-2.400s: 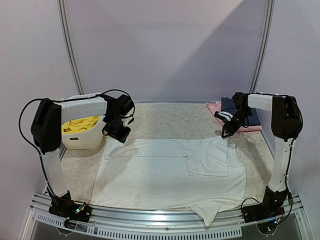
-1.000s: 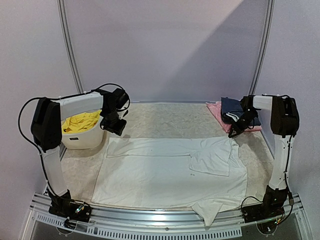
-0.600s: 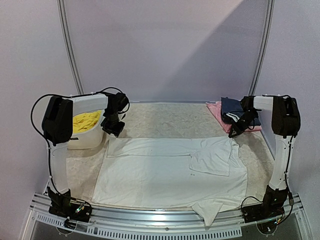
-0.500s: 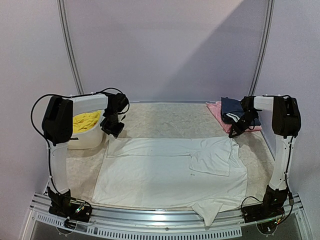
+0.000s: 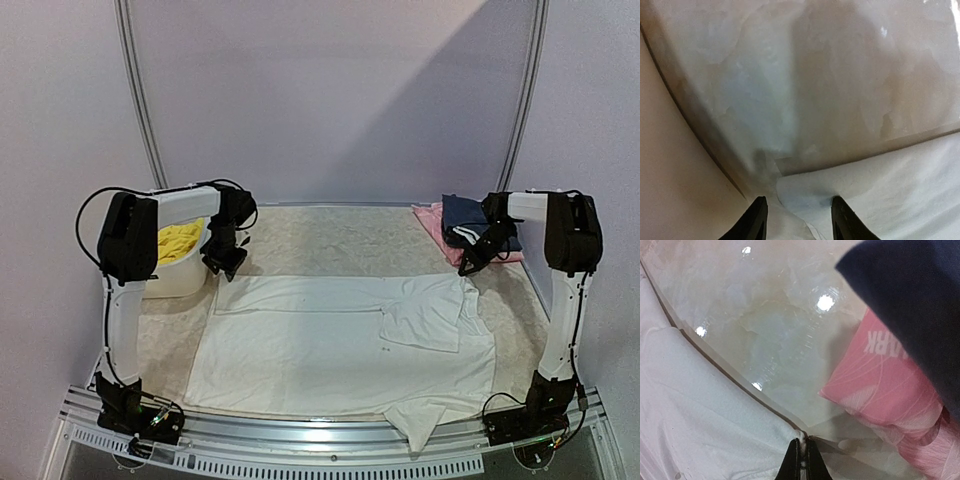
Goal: Fold and stack the mixed laundry pile
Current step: Pick up the 1/3-folded T-shirt from the center of the board.
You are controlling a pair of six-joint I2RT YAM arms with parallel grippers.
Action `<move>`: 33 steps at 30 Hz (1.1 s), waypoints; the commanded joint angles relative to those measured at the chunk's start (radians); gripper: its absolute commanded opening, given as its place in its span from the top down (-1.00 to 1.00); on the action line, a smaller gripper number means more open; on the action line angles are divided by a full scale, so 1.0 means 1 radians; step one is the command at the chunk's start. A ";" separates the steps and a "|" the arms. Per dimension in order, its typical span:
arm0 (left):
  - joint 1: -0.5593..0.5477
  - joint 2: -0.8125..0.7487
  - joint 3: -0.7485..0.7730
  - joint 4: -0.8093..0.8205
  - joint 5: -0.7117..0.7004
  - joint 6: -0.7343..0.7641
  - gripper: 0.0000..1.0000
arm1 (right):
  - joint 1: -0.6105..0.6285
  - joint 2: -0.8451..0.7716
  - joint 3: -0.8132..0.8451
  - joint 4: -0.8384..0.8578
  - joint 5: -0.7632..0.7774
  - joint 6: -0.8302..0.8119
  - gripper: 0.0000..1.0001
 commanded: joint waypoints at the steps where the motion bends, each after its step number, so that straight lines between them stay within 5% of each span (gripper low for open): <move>1: 0.009 0.026 -0.012 -0.021 -0.002 0.008 0.11 | -0.008 -0.016 -0.029 0.006 0.097 -0.023 1.00; 24: 0.007 0.065 -0.060 0.175 0.050 0.033 0.12 | -0.009 -0.023 -0.057 0.000 0.074 -0.024 1.00; 33: 0.001 -0.113 -0.108 0.237 0.087 0.027 0.09 | -0.010 -0.043 -0.076 -0.005 0.103 -0.041 1.00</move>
